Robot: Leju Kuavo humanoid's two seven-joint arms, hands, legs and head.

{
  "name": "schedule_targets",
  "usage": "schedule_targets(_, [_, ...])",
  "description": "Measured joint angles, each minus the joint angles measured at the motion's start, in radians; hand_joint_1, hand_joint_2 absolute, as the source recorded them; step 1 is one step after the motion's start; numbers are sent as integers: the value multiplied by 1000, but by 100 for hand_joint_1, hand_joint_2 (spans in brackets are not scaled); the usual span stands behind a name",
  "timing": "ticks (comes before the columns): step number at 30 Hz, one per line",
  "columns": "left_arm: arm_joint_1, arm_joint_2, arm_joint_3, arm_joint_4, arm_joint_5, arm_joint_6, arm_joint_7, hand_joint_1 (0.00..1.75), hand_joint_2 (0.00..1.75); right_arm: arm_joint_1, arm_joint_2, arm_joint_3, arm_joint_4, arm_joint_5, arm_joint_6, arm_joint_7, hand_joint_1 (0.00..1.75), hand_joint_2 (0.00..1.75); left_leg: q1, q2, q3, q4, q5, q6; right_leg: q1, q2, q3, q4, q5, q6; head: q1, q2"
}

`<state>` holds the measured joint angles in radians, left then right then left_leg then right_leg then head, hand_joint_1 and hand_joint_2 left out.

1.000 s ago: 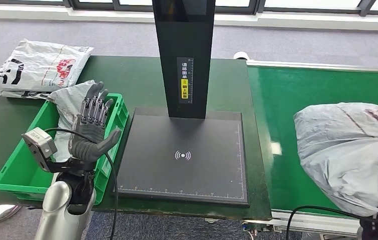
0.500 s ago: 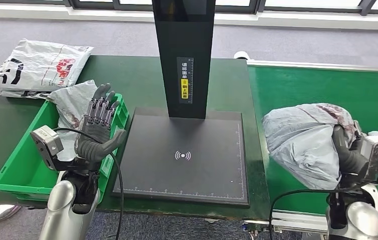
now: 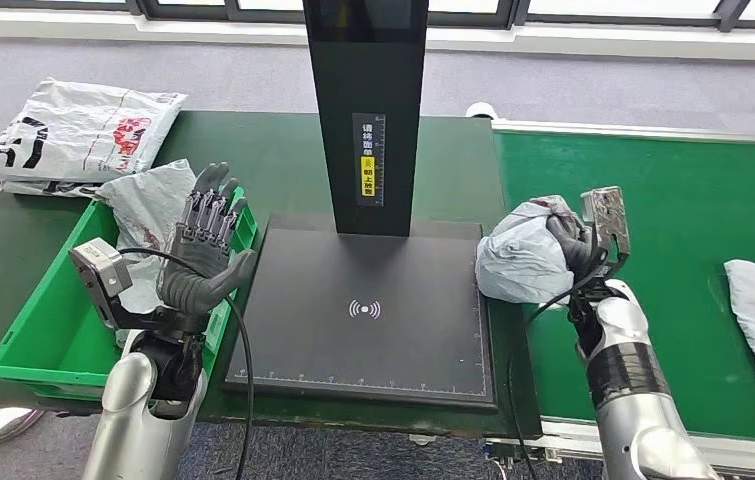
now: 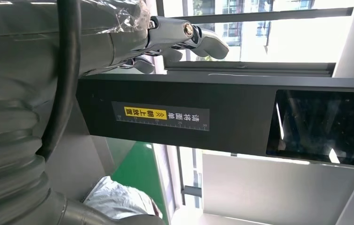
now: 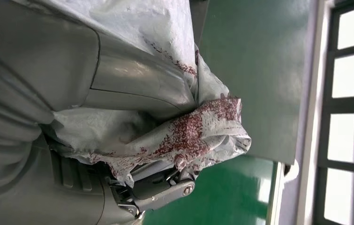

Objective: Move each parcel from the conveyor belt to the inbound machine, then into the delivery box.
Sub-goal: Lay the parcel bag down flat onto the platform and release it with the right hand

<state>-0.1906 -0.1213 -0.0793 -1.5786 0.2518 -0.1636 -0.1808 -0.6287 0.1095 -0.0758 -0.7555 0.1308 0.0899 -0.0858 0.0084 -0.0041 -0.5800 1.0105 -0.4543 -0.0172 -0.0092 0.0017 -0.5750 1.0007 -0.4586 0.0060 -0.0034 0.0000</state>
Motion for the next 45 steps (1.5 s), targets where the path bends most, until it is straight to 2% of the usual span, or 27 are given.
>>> schedule_targets(5, [-5, 0, 0, 15, 10, 8, 0, 0, 175, -70, 35, 42, 116, 11, 47, -6, 175, 175, 0, 1, 0, 0, 0, 0, 1, 1, -1, 1, 0, -1, 0, 0])
schedule_targets(12, [-9, -7, 0, 37, 12, 10, -3, 0, 175, -104, 118, 113, 170, 12, 79, -19, 175, 175, 0, 6, -1, 0, 1, -2, 2, 4, -4, 1, 2, -2, 0, 0])
schedule_targets(24, [-11, -7, 0, 47, 13, 11, -6, 0, 175, -110, 138, 133, 186, 0, 93, -18, 175, 175, 0, 6, -1, 0, 1, -2, 2, 4, -5, 1, 2, -3, 0, 0])
schedule_targets(29, [-14, -7, 0, 48, 16, 23, -12, 0, 175, -109, 165, 171, 185, -23, 124, -12, 175, 175, 0, 7, -2, 0, 1, -2, 2, 5, -6, 2, 3, -4, 0, 0])
schedule_targets(37, [-14, -4, 10, 55, 31, 66, -78, 0, 175, -97, 227, 317, 83, -154, 225, -16, 175, 175, 0, 6, -6, 0, 2, -4, 2, 5, -10, 4, 3, -4, 0, 0])
schedule_targets(45, [-13, -2, 31, 55, 32, 88, -99, 0, 175, -131, 244, 487, -88, -342, 198, 34, 175, 175, 0, 4, -7, 0, 3, -4, 2, 3, -11, 4, 3, -4, 0, 0])
